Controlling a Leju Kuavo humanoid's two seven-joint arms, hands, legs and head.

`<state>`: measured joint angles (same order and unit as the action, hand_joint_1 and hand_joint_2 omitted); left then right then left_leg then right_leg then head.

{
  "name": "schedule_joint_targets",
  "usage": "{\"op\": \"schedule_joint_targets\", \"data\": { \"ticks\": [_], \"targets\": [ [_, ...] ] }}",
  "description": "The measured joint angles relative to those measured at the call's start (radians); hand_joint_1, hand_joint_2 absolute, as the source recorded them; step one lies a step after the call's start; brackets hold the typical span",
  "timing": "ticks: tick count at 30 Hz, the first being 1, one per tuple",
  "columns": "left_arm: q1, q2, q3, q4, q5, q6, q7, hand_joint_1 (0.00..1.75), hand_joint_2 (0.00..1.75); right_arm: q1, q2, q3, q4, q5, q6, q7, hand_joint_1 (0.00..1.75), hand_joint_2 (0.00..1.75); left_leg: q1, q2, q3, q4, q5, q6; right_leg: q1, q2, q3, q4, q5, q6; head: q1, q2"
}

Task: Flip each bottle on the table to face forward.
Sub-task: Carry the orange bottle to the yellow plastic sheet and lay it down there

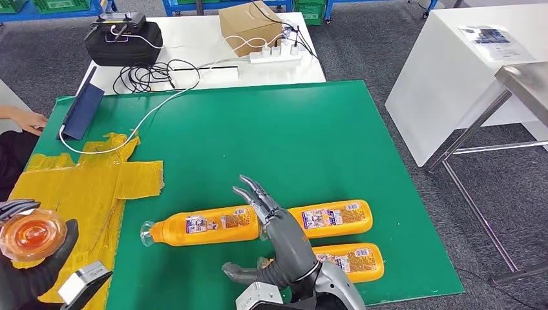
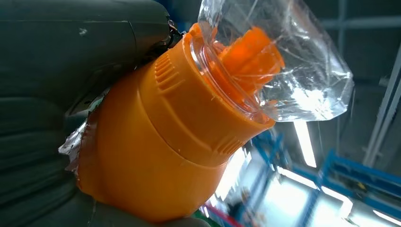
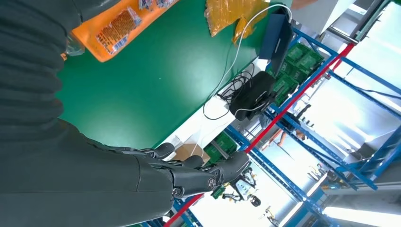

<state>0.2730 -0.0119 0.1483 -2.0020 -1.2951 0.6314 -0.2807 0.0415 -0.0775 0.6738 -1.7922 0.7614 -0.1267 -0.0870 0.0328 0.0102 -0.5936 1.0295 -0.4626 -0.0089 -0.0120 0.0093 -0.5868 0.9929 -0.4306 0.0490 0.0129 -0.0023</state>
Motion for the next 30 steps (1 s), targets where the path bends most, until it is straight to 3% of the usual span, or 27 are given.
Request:
{"op": "schedule_joint_targets", "data": {
  "ticks": [4, 12, 16, 19, 21, 30],
  "targets": [
    [-0.009, 0.042, 0.001, 0.049, -0.16, 0.021, 0.079, 1.75, 1.75, -0.032, -0.016, 0.0, 0.001, -0.01, 0.017, 0.008, 0.0, 1.75, 0.0, 0.0, 0.0, 0.0, 0.0, 0.0, 0.0, 0.0, 0.0, 0.0, 0.0, 0.0, 0.0, 0.0],
    [-0.018, 0.075, 0.0, 0.1, -0.192, 0.021, 0.097, 1.75, 1.75, -0.057, -0.028, 0.0, 0.002, -0.012, 0.02, 0.015, 0.0, 1.75, 0.0, 0.0, 0.0, 0.0, 0.0, 0.0, 0.0, 0.0, 0.0, 0.0, 0.0, 0.0, 0.0, 0.0],
    [-0.041, 0.112, -0.017, 0.135, -0.245, -0.05, 0.164, 1.75, 1.75, -0.095, -0.036, 0.005, 0.014, -0.02, 0.055, 0.027, 0.0, 1.75, 0.0, 0.0, 0.0, 0.0, 0.0, 0.0, 0.0, 0.0, -0.002, 0.0, 0.0, 0.0, 0.0, 0.0],
    [-0.125, 0.195, -0.09, 0.251, -0.267, -0.163, 0.265, 1.75, 1.75, -0.181, -0.042, 0.019, 0.065, -0.048, 0.115, 0.013, 0.0, 1.75, 0.0, 0.0, -0.001, 0.0, 0.004, -0.001, 0.0, 0.0, -0.003, 0.0, 0.002, -0.001, 0.0, 0.0],
    [-0.2, 0.226, -0.146, 0.366, -0.267, -0.212, 0.279, 1.75, 1.75, -0.246, -0.042, 0.032, 0.111, -0.075, 0.166, 0.003, 0.0, 1.75, 0.0, -0.001, -0.002, 0.0, 0.007, -0.001, 0.0, 0.0, -0.003, 0.0, 0.005, -0.001, 0.0, 0.0],
    [-0.419, 0.225, -0.296, 0.804, -0.219, -0.275, 0.204, 1.75, 1.75, -0.418, -0.039, 0.129, 0.293, -0.172, 0.299, 0.038, 0.0, 1.75, -0.001, -0.001, -0.004, 0.0, 0.01, -0.001, -0.001, 0.0, -0.004, 0.001, 0.01, 0.0, 0.0, 0.0]
  ]
}}
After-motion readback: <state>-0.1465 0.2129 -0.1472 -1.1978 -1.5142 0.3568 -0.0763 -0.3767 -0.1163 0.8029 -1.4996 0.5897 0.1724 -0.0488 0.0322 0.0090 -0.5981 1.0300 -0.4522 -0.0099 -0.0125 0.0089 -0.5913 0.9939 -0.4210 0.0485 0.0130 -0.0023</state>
